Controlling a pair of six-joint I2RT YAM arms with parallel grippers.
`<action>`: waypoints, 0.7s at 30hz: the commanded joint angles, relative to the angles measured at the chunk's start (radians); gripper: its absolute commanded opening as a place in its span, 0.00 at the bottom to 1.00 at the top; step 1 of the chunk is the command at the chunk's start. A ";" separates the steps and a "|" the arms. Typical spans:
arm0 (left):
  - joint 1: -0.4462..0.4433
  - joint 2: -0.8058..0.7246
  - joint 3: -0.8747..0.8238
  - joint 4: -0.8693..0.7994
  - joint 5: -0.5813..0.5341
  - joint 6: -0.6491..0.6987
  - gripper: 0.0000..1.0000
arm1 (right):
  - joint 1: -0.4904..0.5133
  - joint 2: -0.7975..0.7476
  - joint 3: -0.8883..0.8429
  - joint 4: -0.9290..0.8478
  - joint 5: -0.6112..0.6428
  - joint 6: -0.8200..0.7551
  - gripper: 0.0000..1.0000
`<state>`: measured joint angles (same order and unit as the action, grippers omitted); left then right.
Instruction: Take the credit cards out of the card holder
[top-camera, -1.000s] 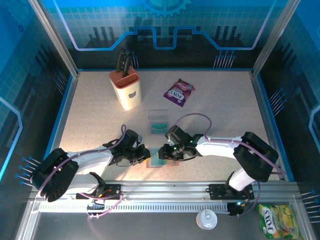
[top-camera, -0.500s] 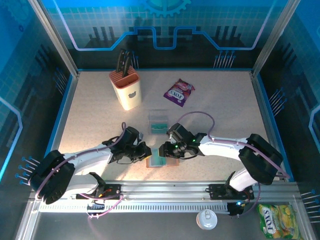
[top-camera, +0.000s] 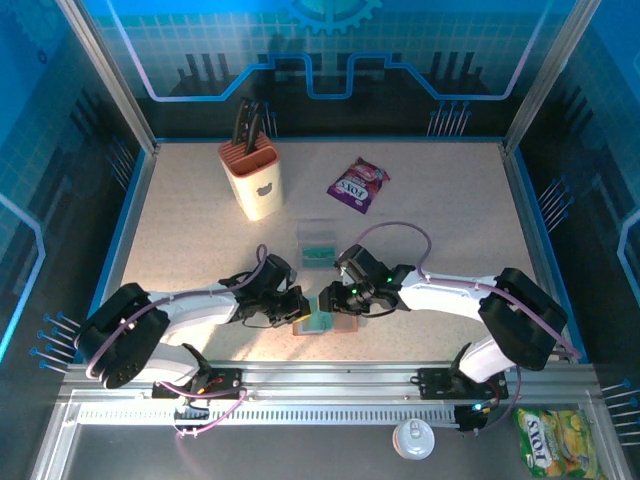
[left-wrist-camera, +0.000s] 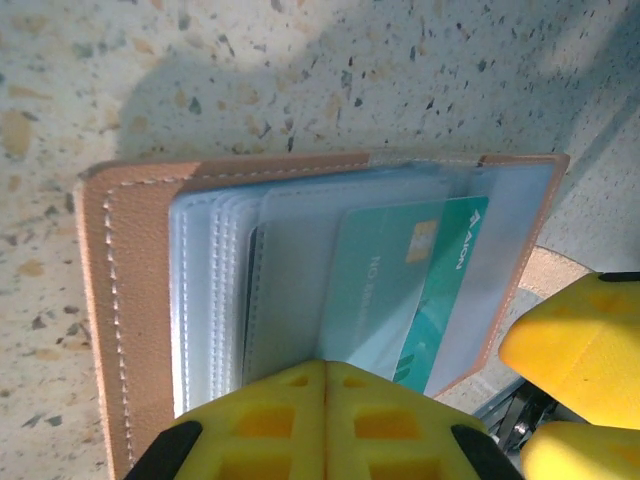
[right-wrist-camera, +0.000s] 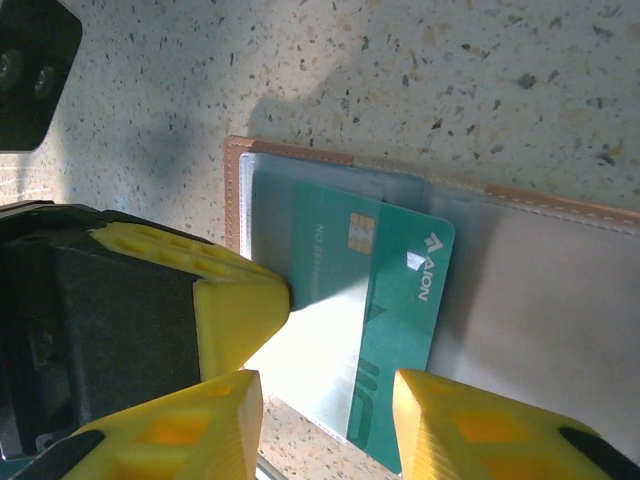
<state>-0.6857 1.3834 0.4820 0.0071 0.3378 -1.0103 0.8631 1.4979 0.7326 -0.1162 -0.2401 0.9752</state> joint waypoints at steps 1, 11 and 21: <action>-0.005 0.020 0.008 -0.007 0.000 0.022 0.07 | -0.016 -0.012 -0.019 -0.011 -0.002 -0.014 0.40; -0.006 -0.017 0.001 -0.049 -0.024 0.027 0.07 | -0.021 0.043 -0.038 0.073 -0.046 0.011 0.40; -0.006 -0.061 0.004 -0.068 -0.032 0.039 0.09 | -0.022 0.058 -0.071 0.125 -0.052 0.034 0.40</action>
<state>-0.6857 1.3399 0.4820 -0.0219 0.3256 -0.9939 0.8558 1.5471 0.6731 -0.0170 -0.2783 0.9955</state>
